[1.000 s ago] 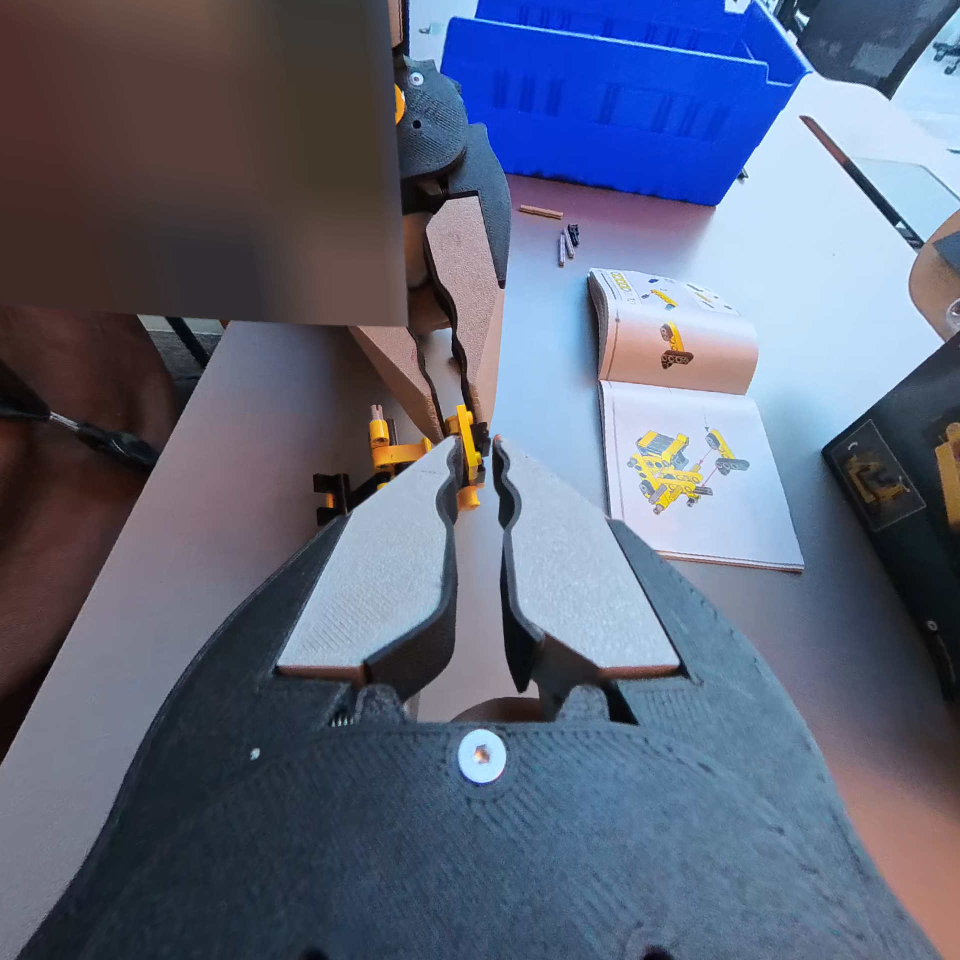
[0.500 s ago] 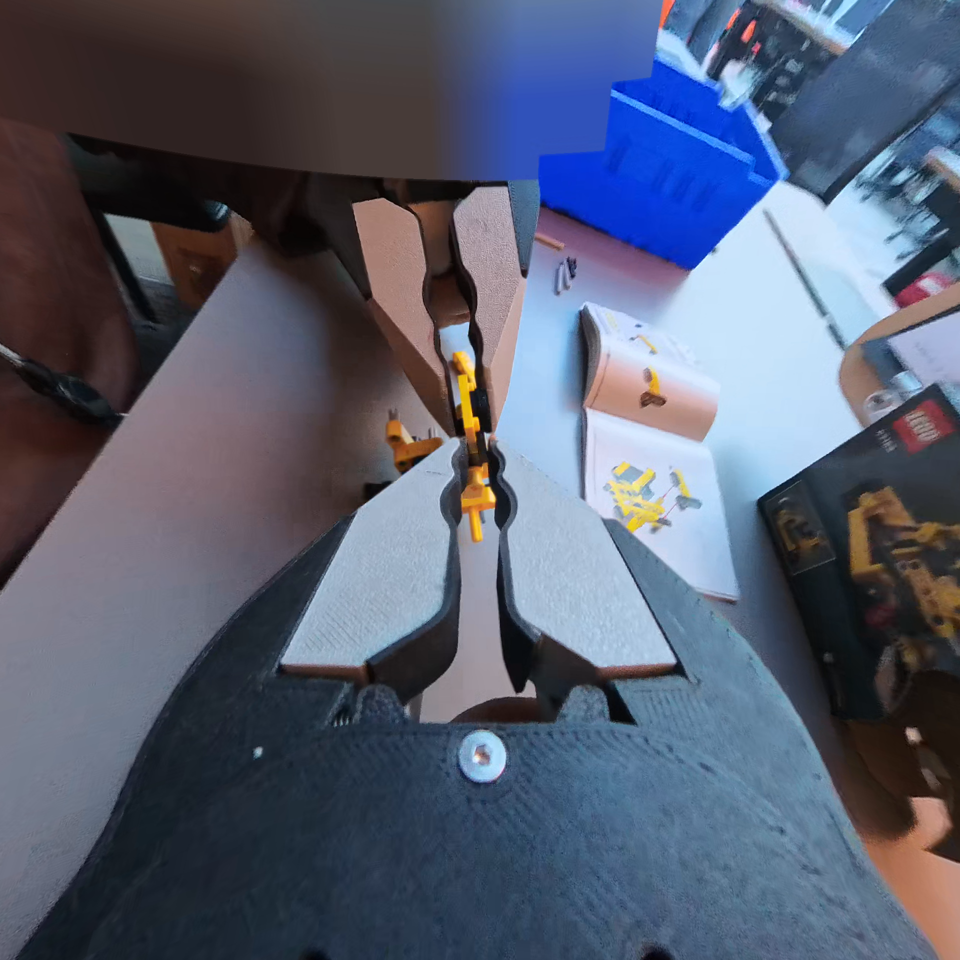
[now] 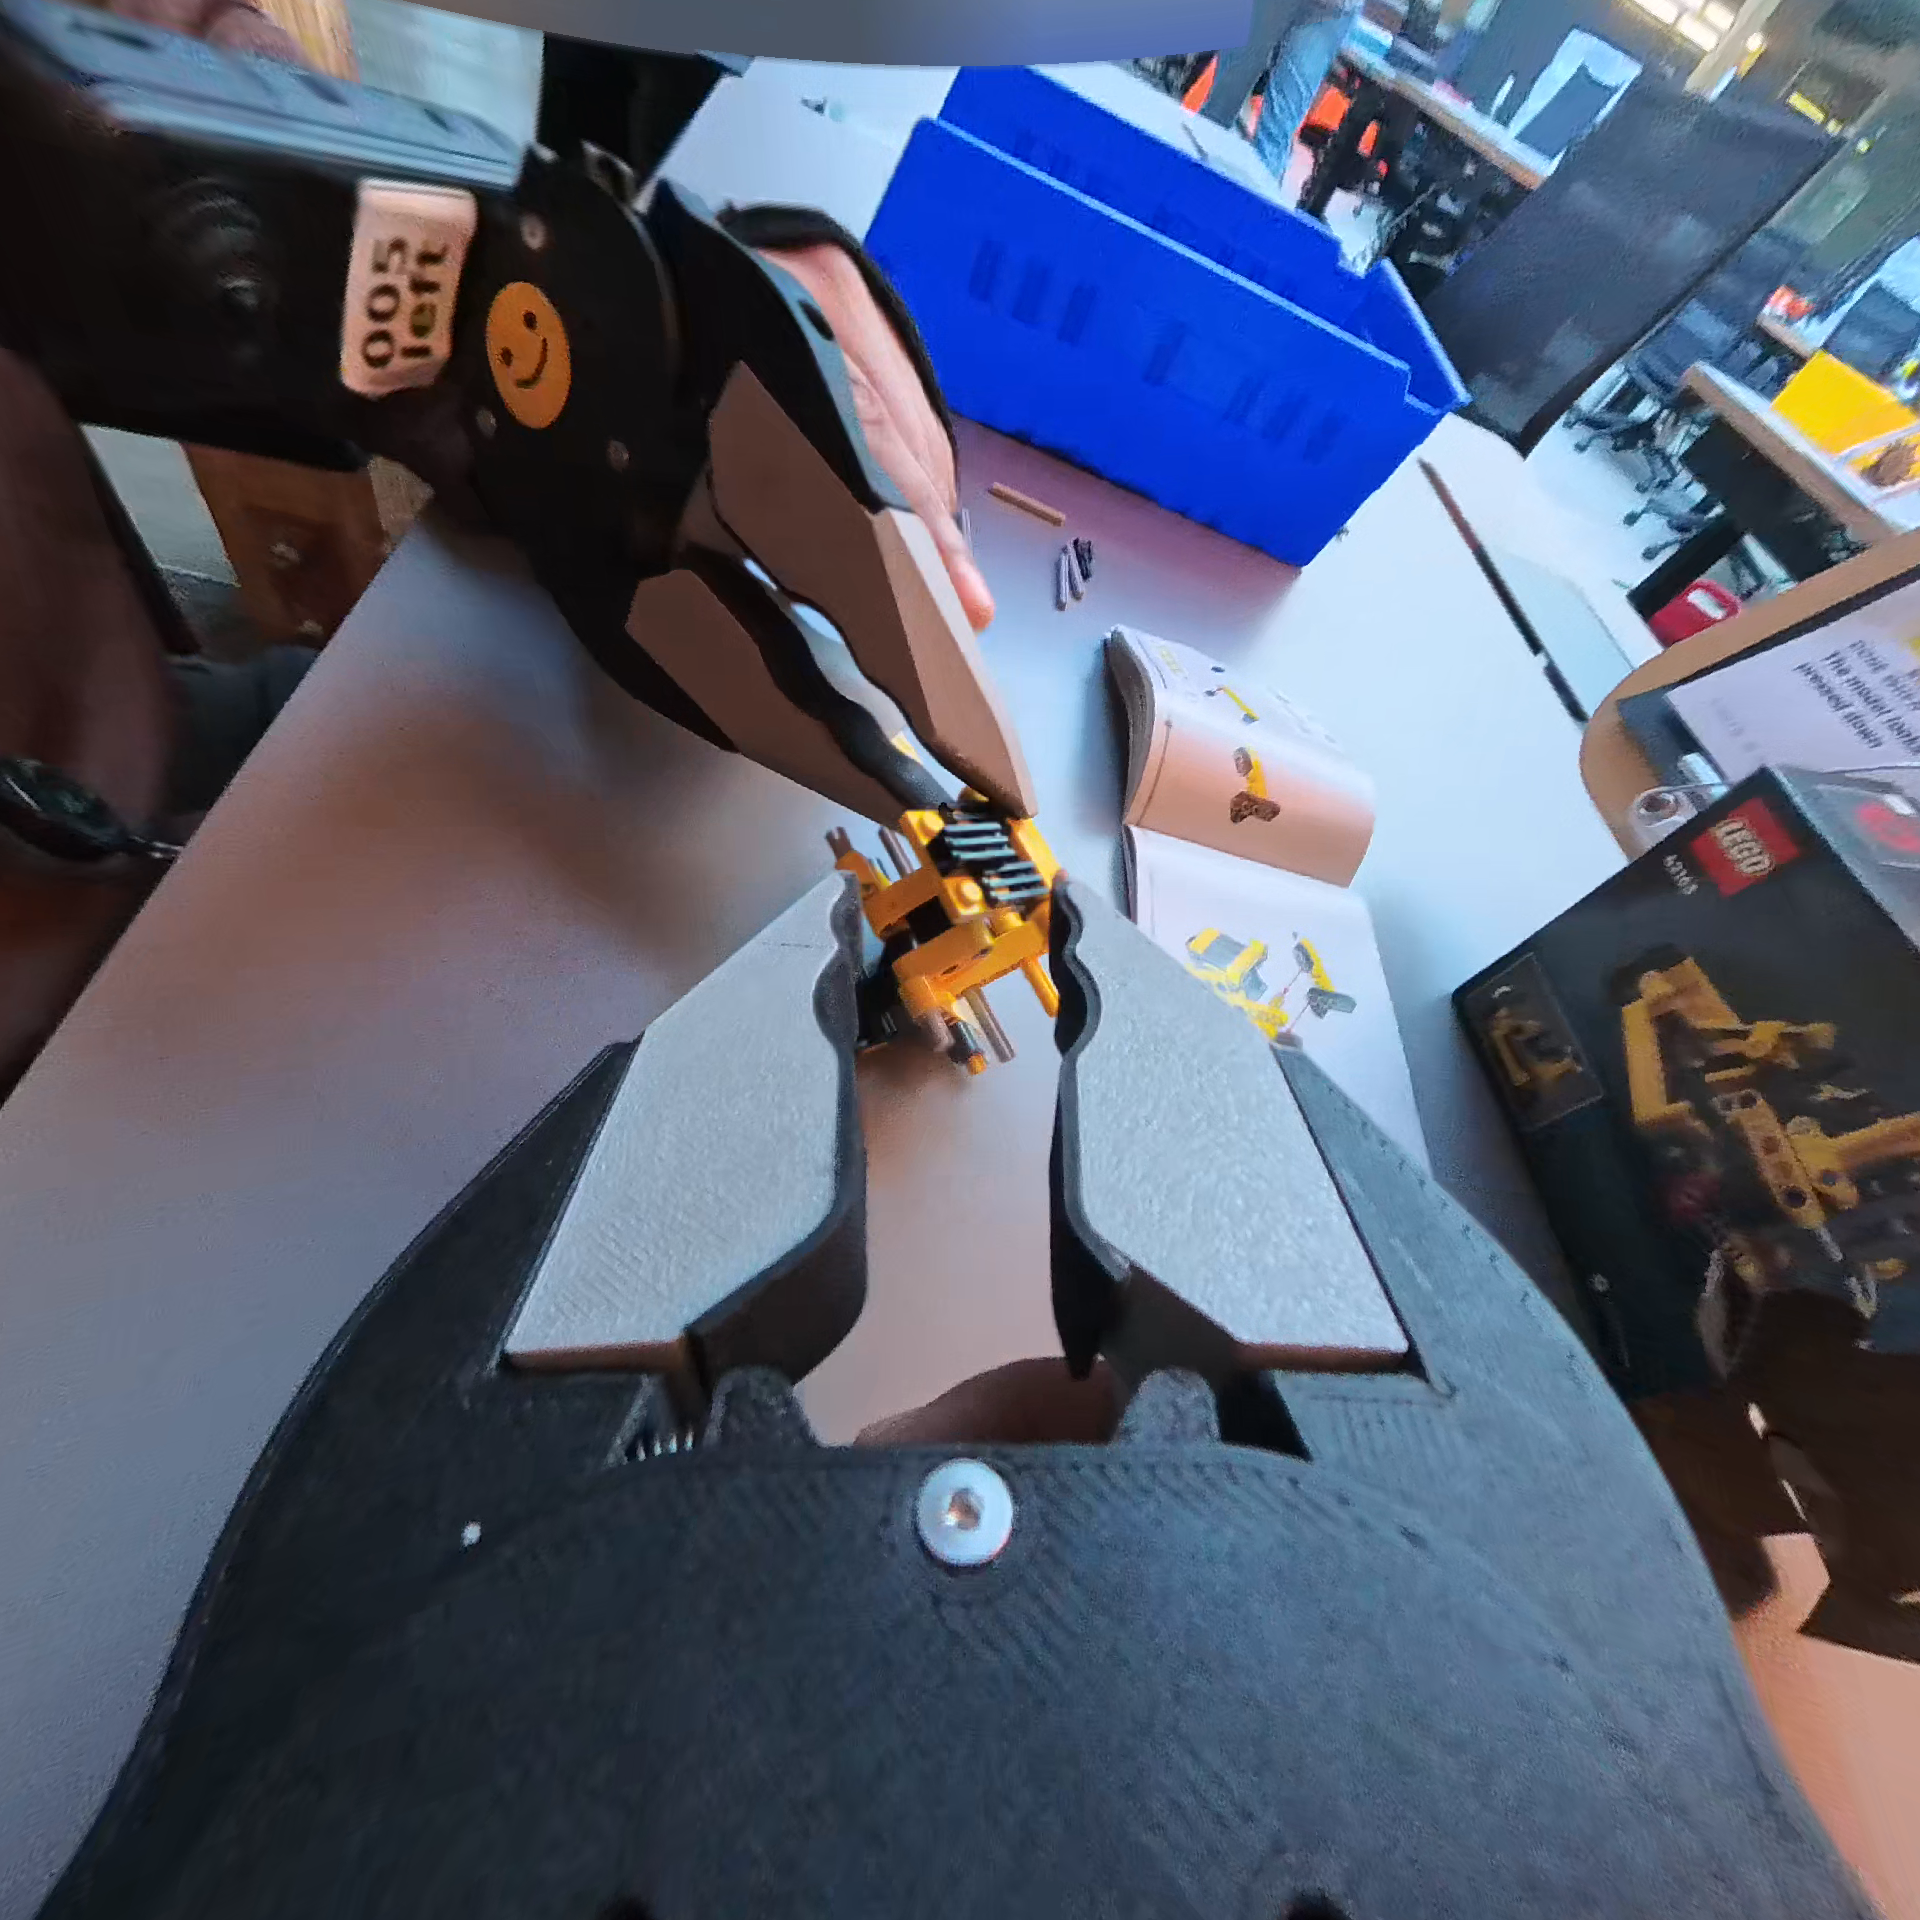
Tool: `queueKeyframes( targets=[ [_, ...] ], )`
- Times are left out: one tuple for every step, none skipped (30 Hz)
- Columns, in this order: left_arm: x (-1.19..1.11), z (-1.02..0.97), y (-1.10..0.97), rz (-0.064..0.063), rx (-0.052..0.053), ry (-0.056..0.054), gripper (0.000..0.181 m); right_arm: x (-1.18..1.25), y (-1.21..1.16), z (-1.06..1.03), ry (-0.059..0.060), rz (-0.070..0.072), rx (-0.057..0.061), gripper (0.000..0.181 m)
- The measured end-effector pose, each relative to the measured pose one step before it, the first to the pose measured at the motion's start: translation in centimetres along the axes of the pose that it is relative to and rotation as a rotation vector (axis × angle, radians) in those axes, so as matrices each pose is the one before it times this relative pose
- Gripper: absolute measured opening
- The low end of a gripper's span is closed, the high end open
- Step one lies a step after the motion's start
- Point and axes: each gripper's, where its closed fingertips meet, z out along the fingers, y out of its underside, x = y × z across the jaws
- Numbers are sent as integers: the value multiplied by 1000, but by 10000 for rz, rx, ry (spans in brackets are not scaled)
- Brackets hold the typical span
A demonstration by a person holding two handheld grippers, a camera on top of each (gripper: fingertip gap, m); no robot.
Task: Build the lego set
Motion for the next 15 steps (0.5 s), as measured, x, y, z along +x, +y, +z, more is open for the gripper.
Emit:
queueKeyframes(
  targets=[
    [40,8,40,448,-118,-157,8,-58,216,127,-14,17,-118,33],
    [35,-4,-14,440,-121,-161,7,-95,174,116,-16,-21,-77,33],
    [28,-24,-145,365,-36,-145,8,-27,184,122,32,-35,-93,33],
    [46,-34,-195,237,22,-101,8,46,233,150,76,-35,-116,32],
    [44,-41,-161,150,32,-71,8,44,287,156,61,-30,-141,31],
    [36,-27,-64,119,6,-53,8,26,185,132,46,-26,-66,32],
    [54,6,59,35,-45,-15,8,5,129,105,12,-6,-31,30],
    [75,6,98,-100,-24,40,8,58,232,101,32,16,-77,30],
    [45,-18,52,-241,37,73,8,184,292,94,85,17,-111,30],
    [62,-42,38,-318,53,136,10,260,337,73,111,20,-128,30],
    [-2,-52,-18,-421,94,122,14,250,351,48,87,26,-129,31],
    [86,-99,-121,-629,189,232,15,195,222,-23,39,60,-57,31],
    [288,-157,-200,-832,263,450,16,186,143,-64,29,87,-8,31],
    [180,-194,-195,-846,261,424,16,146,80,-94,8,83,26,31],
    [-88,-218,-134,-668,215,250,18,145,46,-133,4,62,37,31]
  ],
)
